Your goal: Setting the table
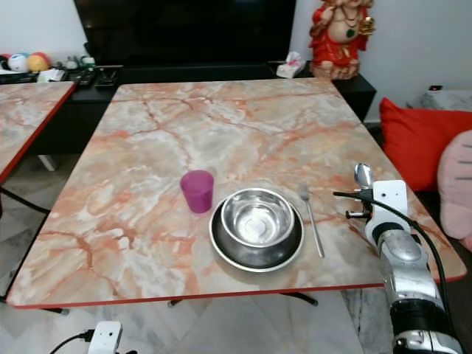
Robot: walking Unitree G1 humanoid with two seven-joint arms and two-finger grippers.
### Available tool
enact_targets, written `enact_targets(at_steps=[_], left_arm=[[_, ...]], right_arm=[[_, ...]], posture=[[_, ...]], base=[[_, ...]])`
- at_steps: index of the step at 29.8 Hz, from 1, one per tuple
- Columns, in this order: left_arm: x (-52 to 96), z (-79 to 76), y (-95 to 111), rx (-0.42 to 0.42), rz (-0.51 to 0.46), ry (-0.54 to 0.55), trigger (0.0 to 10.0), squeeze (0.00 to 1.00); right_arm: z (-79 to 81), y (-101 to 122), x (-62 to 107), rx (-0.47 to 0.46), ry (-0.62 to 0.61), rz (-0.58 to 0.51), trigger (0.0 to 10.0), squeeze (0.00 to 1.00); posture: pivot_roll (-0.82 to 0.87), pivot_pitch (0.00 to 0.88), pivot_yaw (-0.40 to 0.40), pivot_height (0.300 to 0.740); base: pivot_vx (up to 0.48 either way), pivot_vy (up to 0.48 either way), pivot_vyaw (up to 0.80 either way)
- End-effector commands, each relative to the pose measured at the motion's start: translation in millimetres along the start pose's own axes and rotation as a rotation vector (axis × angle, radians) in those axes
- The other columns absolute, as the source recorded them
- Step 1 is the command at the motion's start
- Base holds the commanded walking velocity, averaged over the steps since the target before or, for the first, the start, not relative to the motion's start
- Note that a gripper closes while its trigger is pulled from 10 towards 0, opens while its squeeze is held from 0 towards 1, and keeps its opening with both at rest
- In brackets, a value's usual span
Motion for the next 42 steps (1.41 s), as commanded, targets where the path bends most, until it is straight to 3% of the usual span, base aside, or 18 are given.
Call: enact_targets(at_steps=[1,21,42], left_arm=[[0.4,0.1,-4,-0.005,0.021,-0.004,10.0,0.00],[0.7,-2.0,-6,-0.005,0.023,-0.003,10.0,0.00],[0.7,-2.5,-6,-0.001,0.026,-0.001,10.0,0.00]], right_arm=[[13.0,5,-2.2,-0.027,0.028,-0.026,10.0,0.00],[58.1,-7,-13.4,-0.066,0.130,0.009,10.0,0.00],[71.7,-14,-20.5,-0.089,0.128,0.027,10.0,0.00]], posture=[[0.01,0.027,0.011,0.736],[0.03,0.011,-0.002,0.736],[0.03,0.022,-0.007,0.736]], base=[[0.000,0.000,0.00],[0.000,0.000,0.00],[0.000,0.000,0.00]])
Point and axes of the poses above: a point about 5 cm out from each wrist's last joint towards the gripper, its own x axis pointing back from the gripper into the wrist, its own y axis along the axis of the wrist's last joint, z = x × y, the point moved 4 cm from there along -x, pointing out of the wrist towards the gripper, and after that the axes turned 7 degrees about -x, right-handed, at the moved point
